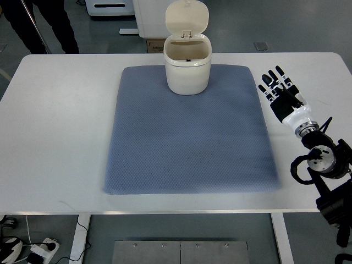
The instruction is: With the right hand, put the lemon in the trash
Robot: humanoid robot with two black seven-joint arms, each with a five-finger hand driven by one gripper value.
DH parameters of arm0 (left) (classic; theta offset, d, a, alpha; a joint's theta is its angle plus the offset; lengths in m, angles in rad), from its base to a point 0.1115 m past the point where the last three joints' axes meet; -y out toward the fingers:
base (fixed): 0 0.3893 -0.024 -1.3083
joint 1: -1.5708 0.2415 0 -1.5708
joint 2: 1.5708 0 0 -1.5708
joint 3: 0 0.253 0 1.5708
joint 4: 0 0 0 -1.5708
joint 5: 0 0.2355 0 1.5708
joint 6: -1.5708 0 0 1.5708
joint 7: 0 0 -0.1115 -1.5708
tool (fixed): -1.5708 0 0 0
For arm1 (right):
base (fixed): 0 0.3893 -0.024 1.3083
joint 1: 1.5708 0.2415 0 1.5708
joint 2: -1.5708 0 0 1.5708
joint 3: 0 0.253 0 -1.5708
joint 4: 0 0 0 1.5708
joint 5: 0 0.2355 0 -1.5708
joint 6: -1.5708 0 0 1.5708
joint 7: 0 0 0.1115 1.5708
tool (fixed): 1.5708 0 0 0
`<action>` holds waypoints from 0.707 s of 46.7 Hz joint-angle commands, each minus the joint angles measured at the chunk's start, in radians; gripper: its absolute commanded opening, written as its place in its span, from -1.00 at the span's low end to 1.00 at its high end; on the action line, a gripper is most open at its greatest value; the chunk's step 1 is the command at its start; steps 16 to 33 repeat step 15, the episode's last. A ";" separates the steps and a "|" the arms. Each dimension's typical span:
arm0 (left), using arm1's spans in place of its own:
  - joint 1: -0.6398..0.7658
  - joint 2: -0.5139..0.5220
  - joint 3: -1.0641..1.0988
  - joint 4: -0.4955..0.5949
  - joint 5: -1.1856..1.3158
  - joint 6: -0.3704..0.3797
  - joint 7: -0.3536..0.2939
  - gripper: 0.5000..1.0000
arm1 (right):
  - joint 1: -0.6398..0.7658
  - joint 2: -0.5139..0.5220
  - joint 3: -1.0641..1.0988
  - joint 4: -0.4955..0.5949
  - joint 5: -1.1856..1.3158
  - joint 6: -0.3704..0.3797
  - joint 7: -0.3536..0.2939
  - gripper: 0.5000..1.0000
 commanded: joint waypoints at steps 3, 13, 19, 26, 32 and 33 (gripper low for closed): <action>-0.001 0.000 0.000 0.000 0.000 0.000 0.000 1.00 | -0.015 0.042 0.039 0.030 0.000 0.002 0.018 1.00; -0.001 0.000 0.000 0.000 0.000 0.000 0.000 1.00 | -0.021 0.064 0.076 0.033 0.000 -0.001 0.100 1.00; -0.001 0.000 0.000 0.000 0.000 0.000 0.000 1.00 | -0.023 0.064 0.081 0.034 0.000 -0.001 0.109 1.00; -0.001 0.000 0.000 0.000 0.000 0.000 0.000 1.00 | -0.023 0.064 0.081 0.034 0.000 -0.001 0.109 1.00; -0.001 0.000 0.000 0.000 0.000 0.000 0.000 1.00 | -0.023 0.064 0.081 0.034 0.000 -0.001 0.109 1.00; -0.001 0.000 0.000 0.000 0.000 0.000 0.000 1.00 | -0.023 0.064 0.081 0.034 0.000 -0.001 0.109 1.00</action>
